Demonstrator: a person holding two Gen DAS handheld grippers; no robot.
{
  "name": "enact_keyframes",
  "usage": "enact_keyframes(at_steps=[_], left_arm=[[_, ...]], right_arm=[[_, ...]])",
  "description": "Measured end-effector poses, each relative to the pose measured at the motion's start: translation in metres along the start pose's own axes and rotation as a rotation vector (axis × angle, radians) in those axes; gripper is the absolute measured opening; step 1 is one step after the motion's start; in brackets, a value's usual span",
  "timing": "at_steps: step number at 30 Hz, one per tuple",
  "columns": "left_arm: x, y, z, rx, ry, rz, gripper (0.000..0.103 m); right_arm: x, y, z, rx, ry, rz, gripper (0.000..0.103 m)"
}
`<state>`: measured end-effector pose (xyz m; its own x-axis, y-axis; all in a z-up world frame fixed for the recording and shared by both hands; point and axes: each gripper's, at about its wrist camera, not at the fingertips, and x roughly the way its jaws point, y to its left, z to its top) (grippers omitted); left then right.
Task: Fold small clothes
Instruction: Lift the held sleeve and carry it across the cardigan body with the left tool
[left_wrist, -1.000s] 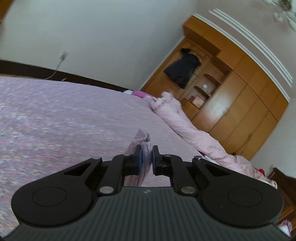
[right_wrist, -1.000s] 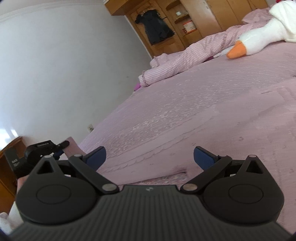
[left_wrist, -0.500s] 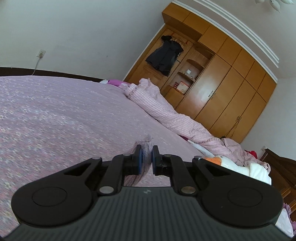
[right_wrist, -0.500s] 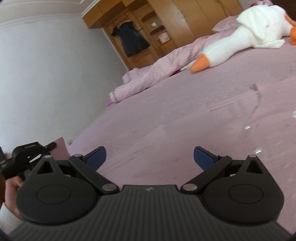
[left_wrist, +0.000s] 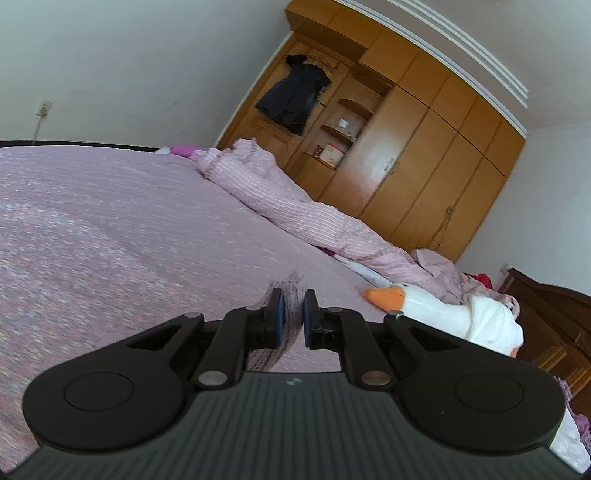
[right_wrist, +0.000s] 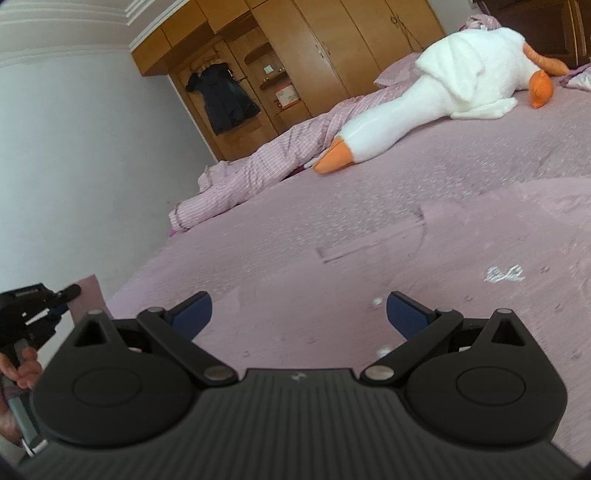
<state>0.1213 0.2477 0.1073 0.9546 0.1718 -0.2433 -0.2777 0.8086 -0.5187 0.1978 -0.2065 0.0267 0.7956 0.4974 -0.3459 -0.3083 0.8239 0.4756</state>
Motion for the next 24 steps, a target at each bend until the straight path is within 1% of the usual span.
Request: enact_keyframes(at_steps=[4,8,14,19,22,24], left_arm=[[0.012,-0.03,-0.011,0.023,0.017,-0.032,0.011],[0.026,-0.065,-0.024,0.04,0.029,-0.067,0.011],[0.05,-0.122,-0.058,0.061,0.07,-0.134,0.011],[0.065,-0.171,-0.088,0.126,0.108,-0.194,0.011],[0.074,-0.195,-0.106,0.143,0.126,-0.227,0.011],[0.081,-0.211,-0.118,0.147,0.145,-0.241,0.011]], right_arm=[[-0.008,-0.019,0.009,-0.015,-0.016,-0.016,0.103],[-0.015,-0.043,0.017,0.002,-0.035,-0.045,0.103],[-0.026,-0.075,0.029,0.041,-0.055,-0.1,0.103],[-0.03,-0.099,0.042,-0.022,-0.091,-0.169,0.103],[-0.039,-0.121,0.043,0.024,-0.131,-0.195,0.103],[-0.04,-0.134,0.043,0.066,-0.14,-0.211,0.103]])
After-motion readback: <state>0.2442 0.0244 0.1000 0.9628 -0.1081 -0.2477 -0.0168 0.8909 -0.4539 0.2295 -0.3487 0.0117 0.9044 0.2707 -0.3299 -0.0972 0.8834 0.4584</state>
